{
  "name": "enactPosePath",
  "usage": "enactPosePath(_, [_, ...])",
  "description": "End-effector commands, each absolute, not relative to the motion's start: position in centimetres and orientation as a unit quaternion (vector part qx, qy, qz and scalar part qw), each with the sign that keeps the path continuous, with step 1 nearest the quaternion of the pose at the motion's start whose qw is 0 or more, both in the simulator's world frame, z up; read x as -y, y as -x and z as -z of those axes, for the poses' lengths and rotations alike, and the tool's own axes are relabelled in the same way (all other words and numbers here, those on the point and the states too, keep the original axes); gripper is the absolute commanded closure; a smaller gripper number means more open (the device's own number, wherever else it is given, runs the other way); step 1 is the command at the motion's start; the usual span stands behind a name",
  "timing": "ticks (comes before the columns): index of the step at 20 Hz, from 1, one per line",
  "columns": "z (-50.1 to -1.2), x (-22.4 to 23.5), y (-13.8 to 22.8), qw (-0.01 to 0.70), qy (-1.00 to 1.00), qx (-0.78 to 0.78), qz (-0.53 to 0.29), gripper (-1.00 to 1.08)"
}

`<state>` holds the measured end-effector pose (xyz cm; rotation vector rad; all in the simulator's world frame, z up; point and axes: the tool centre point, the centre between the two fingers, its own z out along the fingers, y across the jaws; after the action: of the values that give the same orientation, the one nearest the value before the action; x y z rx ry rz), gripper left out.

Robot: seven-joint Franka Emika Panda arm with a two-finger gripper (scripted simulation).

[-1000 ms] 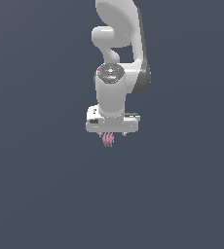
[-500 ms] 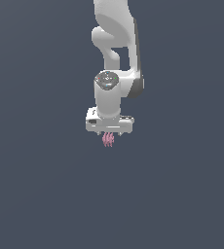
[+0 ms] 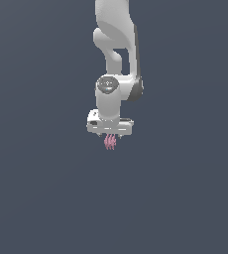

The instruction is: Pick up the object and move it to a goal position.

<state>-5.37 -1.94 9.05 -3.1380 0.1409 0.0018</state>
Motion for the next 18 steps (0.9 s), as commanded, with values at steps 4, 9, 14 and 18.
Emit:
enactPosePath(4, [-8.7, 2.0, 5.4, 0.000, 0.999, -0.045, -0.001, -0.92])
enactPosePath(9, [-6.9, 2.0, 5.5, 0.000, 0.999, -0.045, 0.000, -0.92])
enactPosePath(14, [-4.6, 2.0, 5.6, 0.000, 0.999, -0.046, 0.000, -0.92])
enactPosePath(18, [-4.0, 2.0, 5.5, 0.000, 0.999, -0.046, 0.000, -0.92])
